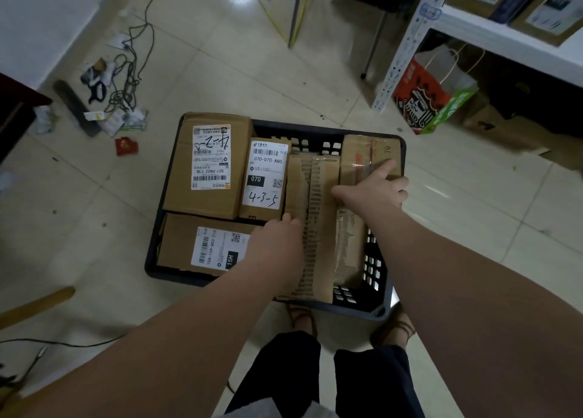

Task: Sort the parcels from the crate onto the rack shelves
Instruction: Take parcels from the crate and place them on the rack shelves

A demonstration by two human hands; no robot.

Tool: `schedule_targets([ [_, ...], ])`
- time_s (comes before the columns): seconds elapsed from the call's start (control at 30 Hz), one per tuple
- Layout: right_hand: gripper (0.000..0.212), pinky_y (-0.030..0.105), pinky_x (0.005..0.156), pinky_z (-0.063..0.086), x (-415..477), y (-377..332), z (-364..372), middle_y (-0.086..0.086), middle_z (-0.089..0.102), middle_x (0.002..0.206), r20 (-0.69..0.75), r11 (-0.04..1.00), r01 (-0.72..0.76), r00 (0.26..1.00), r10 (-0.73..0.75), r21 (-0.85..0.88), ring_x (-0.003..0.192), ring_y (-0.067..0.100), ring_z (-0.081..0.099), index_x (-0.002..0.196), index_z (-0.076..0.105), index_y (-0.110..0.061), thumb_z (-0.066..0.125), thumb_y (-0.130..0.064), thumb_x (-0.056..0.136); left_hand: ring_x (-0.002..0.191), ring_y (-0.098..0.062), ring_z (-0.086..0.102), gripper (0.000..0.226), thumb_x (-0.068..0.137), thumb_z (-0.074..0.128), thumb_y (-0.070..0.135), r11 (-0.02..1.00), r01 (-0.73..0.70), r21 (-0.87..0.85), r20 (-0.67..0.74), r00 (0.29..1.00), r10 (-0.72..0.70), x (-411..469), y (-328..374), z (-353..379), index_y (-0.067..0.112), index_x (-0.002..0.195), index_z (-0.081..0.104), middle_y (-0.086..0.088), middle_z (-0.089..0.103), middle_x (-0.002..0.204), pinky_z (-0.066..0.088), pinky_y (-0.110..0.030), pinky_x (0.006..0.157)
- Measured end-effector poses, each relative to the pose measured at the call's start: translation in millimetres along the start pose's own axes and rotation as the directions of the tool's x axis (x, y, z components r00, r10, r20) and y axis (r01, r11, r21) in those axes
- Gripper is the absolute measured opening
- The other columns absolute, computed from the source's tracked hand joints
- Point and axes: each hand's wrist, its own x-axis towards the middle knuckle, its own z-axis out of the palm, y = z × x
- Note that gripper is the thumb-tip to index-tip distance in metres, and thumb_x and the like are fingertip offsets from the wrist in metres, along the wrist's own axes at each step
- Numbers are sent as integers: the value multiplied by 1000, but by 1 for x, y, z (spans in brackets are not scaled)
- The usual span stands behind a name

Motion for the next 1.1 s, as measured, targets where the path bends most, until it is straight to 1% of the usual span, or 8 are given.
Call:
schedule_targets([
  [0.17, 117, 56, 103, 35, 0, -8, 4, 21, -9, 157, -19, 1000, -26, 999, 25, -6, 143, 44, 4, 154, -12, -20, 71, -36, 72, 94, -21, 54, 27, 86, 58, 20, 998, 16, 55, 2, 1000, -16, 1, 5, -5, 16, 110, 46, -1, 51, 106, 39, -34, 70],
  [0.3, 109, 55, 102, 37, 0, -9, 6, 22, -15, 156, -20, 1000, 4, 1000, -5, -18, 141, 50, 2, 154, -9, -27, 65, -29, 74, 82, -19, 48, 28, 86, 58, 18, 998, 31, 62, 10, 999, -32, -1, 4, -7, 15, 110, 43, 2, 42, 88, 38, -35, 70],
  [0.47, 111, 55, 105, 34, 1, -9, -1, 22, -16, 157, 21, 1000, -11, 1000, 11, -13, 143, 48, -1, 154, -10, -30, 69, -31, 75, 90, -21, 54, 30, 87, 58, 16, 999, 38, 36, 25, 999, -39, -2, 3, -8, 15, 113, 42, 2, 42, 91, 40, -35, 68],
  [0.6, 111, 52, 103, 36, -1, -14, 0, 23, -8, 156, 12, 998, -45, 999, 45, -36, 141, 49, 7, 153, -11, -29, 67, -31, 75, 95, -23, 56, 27, 89, 54, 16, 998, 36, 51, 9, 999, -37, 0, 2, -4, 16, 114, 43, 0, 50, 109, 41, -36, 69],
  [0.83, 114, 49, 94, 44, -15, -9, 3, 21, -2, 153, -58, 1000, 6, 998, -4, 19, 137, 49, 12, 153, -8, -33, 69, -26, 69, 82, -20, 55, 12, 91, 49, 27, 996, 63, -68, -77, 995, -68, 5, -1, -1, 19, 99, 44, 0, 53, 91, 46, -35, 67],
  [0.93, 114, 48, 94, 43, -22, -4, -4, 19, 2, 152, -105, 998, 49, 993, -46, 30, 136, 46, 17, 153, -7, -34, 71, -30, 68, 84, -21, 57, 26, 89, 52, 42, 976, 100, -193, -129, 984, -126, 6, 0, 5, 21, 103, 46, 0, 56, 93, 48, -36, 67],
  [1.0, 115, 48, 99, 39, -26, 5, -16, 17, 5, 152, -132, 993, 85, 988, -73, 82, 133, 44, 23, 153, -6, -35, 71, -35, 67, 94, -22, 55, 31, 89, 53, 44, 968, 129, -216, -148, 975, -163, 6, 4, 7, 19, 106, 46, 0, 54, 101, 47, -37, 71],
  [1.1, 117, 48, 106, 42, -30, 21, -35, 15, 16, 150, -96, 953, 85, 994, -59, 291, 127, 42, 36, 152, 4, -38, 69, -44, 55, 99, -21, 51, 31, 89, 51, 45, 953, 108, -282, -225, 959, -175, 9, 8, 5, 18, 101, 53, 0, 50, 102, 49, -40, 79],
])
